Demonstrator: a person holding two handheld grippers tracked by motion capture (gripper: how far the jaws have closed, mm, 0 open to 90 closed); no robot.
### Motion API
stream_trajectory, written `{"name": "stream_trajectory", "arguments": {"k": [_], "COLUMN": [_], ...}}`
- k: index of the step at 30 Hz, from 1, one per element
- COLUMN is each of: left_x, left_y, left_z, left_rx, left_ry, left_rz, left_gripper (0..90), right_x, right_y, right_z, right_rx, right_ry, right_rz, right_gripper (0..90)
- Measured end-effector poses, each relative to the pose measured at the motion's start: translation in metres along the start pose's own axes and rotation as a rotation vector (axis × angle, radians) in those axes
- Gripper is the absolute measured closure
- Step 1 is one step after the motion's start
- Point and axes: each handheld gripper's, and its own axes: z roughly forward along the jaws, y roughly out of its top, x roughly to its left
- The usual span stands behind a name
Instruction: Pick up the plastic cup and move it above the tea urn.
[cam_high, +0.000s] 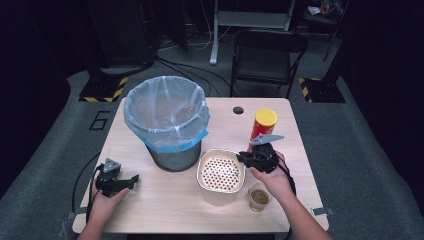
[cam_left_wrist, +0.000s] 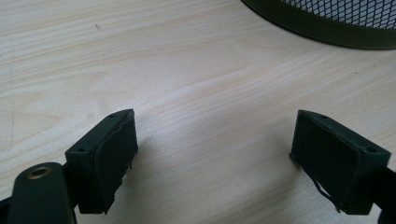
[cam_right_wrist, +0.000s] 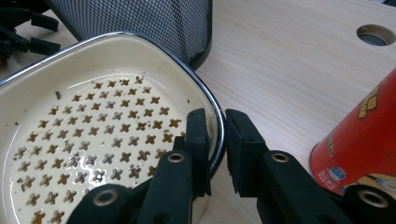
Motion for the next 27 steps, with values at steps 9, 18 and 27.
{"name": "stream_trajectory", "arguments": {"k": [9, 18, 27], "left_x": [0.0, 0.0, 0.0], "left_y": [0.0, 0.0, 0.0], "left_z": [0.0, -0.001, 0.0], "left_rx": [0.0, 0.01, -0.001], "left_ry": [0.0, -0.005, 0.0], "left_rz": [0.0, 0.002, -0.001], "left_gripper": [13.9, 14.0, 14.0], "right_x": [0.002, 0.005, 0.009], "right_y": [-0.003, -0.007, -0.042], "right_z": [-0.002, -0.031, -0.06], "right_rx": [-0.005, -0.081, -0.125], "right_ry": [0.015, 0.008, -0.021], "right_rz": [0.004, 0.0, -0.025], "right_gripper": [71.7, 45.3, 25.4]}}
